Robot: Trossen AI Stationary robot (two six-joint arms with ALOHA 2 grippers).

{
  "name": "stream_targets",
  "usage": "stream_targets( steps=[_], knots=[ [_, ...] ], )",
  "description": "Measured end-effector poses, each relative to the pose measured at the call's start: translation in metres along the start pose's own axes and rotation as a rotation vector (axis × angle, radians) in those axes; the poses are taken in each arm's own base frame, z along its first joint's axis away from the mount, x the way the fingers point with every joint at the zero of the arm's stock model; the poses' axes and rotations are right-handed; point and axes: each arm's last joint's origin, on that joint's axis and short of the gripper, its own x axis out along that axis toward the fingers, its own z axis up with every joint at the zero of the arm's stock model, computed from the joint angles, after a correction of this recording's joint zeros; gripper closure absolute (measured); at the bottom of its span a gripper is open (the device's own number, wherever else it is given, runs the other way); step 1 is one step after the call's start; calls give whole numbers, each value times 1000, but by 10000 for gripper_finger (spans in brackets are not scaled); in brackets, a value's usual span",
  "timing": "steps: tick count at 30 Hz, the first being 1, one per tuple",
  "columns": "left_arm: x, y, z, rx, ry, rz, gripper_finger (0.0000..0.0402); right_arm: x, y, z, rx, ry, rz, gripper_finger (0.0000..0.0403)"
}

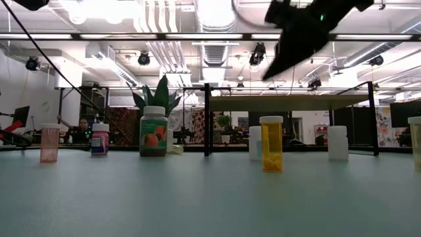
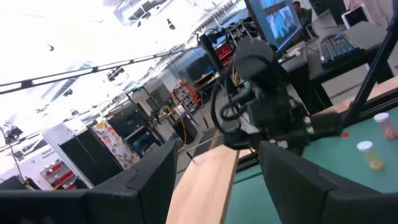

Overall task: Pick and place medicine bottles onto shelf by color
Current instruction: Put the left white pill bottle on the shelf

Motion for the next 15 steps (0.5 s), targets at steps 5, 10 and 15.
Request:
stream_targets(
  steps=[5, 10, 15],
  knots=[
    [-3, 3, 1, -2, -10, 8, 191, 28, 8, 5, -34, 117, 5, 212],
    [-3, 1, 0, 0, -5, 4, 191, 54, 14, 3, -56, 223, -3, 160],
    [-2, 1, -1, 1, -3, 2, 191, 71, 13, 5, -36, 274, -9, 134]
  ],
)
